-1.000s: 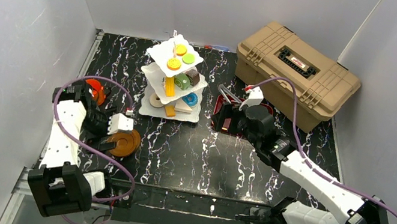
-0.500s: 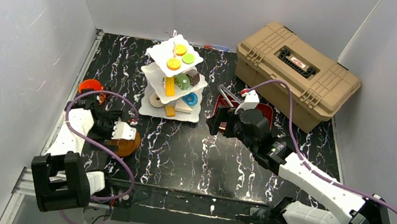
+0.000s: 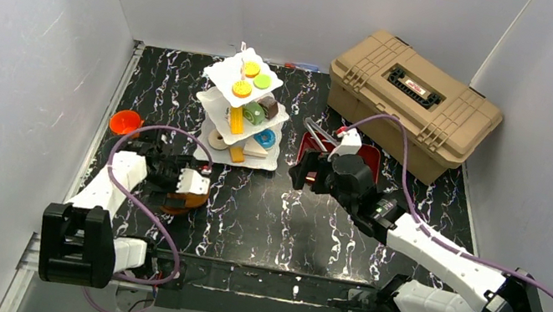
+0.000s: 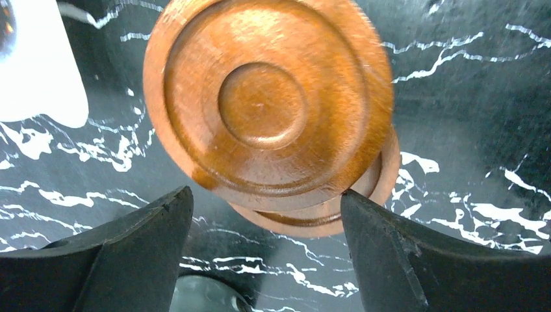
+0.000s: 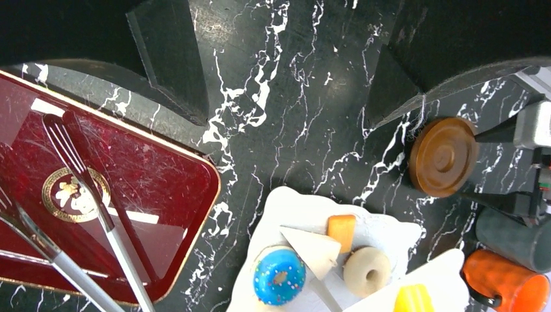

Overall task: Serve the afternoon tea
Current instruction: Move the coaster to the center of the board.

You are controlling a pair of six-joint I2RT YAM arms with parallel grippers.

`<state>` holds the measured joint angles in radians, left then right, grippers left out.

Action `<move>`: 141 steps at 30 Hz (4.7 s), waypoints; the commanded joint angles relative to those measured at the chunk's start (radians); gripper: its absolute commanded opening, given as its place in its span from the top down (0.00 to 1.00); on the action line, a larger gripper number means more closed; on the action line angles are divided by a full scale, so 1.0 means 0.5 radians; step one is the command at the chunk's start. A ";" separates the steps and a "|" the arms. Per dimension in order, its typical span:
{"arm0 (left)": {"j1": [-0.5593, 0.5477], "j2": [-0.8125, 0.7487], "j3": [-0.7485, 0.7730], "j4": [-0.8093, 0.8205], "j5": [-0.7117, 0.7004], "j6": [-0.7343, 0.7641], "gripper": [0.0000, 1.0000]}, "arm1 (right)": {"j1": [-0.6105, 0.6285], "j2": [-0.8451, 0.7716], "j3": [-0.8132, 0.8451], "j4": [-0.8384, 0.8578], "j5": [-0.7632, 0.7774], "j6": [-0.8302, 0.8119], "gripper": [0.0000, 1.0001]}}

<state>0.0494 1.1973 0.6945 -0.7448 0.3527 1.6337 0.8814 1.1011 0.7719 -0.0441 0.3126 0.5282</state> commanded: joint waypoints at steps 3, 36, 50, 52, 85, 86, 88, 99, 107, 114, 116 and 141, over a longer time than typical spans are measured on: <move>-0.261 -0.038 -0.039 0.017 0.100 -0.181 0.19 | 0.007 -0.058 -0.096 0.048 0.065 0.062 0.02; 0.027 0.163 0.095 0.217 -0.078 -0.145 0.31 | 0.007 -0.247 -0.241 0.067 0.060 0.148 0.07; -0.562 0.297 0.006 0.358 -0.111 -0.203 0.50 | 0.007 -0.344 -0.302 0.038 0.101 0.214 0.09; -0.652 0.300 0.003 0.358 -0.120 -0.219 0.50 | 0.007 -0.359 -0.315 0.041 0.114 0.222 0.09; -0.922 0.049 0.134 -0.107 -0.079 -0.669 0.41 | 0.078 0.533 -0.153 0.730 -0.074 0.137 0.47; -0.922 0.015 0.093 -0.083 -0.080 -0.704 0.41 | 0.100 0.611 -0.108 0.764 -0.075 0.123 0.47; -0.921 -0.060 0.016 -0.039 -0.079 -0.788 0.40 | 0.167 0.755 -0.051 0.858 -0.046 0.095 0.45; -0.913 -0.353 -0.318 0.137 -0.235 -0.832 0.38 | 0.424 1.329 0.122 1.257 0.273 -0.104 0.51; -0.801 -0.286 -0.346 0.129 -0.241 -0.753 0.39 | 0.530 1.372 0.166 0.981 0.550 -0.203 0.55; -0.679 -0.153 -0.336 0.183 -0.300 -0.710 0.40 | 0.569 1.180 -0.073 0.738 0.702 -0.167 0.58; -0.649 -0.143 -0.338 0.193 -0.300 -0.680 0.40 | 0.569 1.087 -0.166 0.703 0.727 -0.133 0.58; -0.189 -0.187 -0.324 -0.110 -0.349 -0.291 0.41 | 0.569 0.277 -0.461 0.293 0.918 0.010 0.53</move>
<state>-0.0834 1.1084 0.5468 -0.6949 0.1978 1.4231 1.1652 1.2827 0.5011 0.0952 0.7353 0.5335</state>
